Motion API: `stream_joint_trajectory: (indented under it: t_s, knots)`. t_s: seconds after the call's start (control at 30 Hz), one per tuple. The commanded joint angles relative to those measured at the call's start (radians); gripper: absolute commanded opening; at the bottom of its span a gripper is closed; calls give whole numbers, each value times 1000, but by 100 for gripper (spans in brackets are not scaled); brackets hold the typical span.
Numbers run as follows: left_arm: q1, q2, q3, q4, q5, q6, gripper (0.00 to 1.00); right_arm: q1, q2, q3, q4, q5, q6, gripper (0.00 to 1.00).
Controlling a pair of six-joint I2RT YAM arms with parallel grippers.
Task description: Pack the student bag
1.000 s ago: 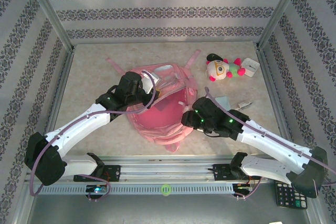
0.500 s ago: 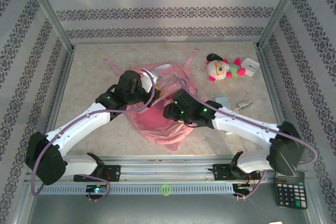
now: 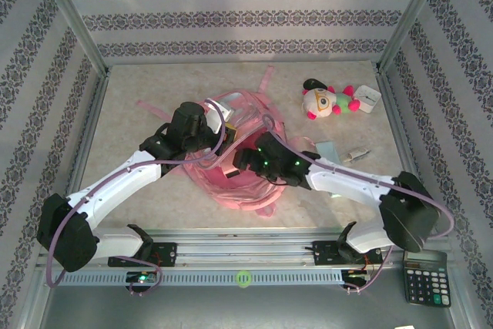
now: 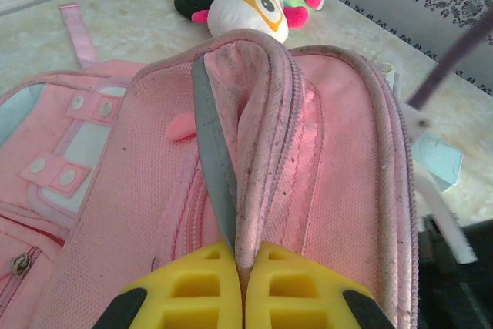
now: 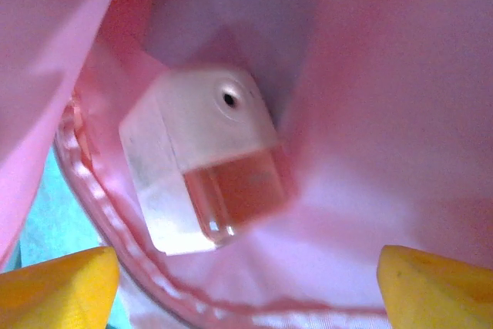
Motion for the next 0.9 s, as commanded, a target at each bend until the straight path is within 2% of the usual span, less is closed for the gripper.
stream_joint_trajectory:
  t_s: [0.0,0.13,0.33,0.5,0.77,0.87]
  knots:
    - [13,-43,24,149,30,-8,0,72,-118,-74,-3,57,123,79]
    - [18,-41,19,153,24,-10,0,182,-185,-197,169,147,306,60]
    - [22,-33,19,159,28,-10,0,266,-129,-226,368,283,372,47]
    - [23,-30,27,163,46,-20,0,256,-20,-221,527,287,418,41]
    - [23,-35,35,153,58,-17,0,240,94,-197,587,291,458,44]
    - [22,-42,31,150,63,-22,0,193,150,-189,672,247,437,39]
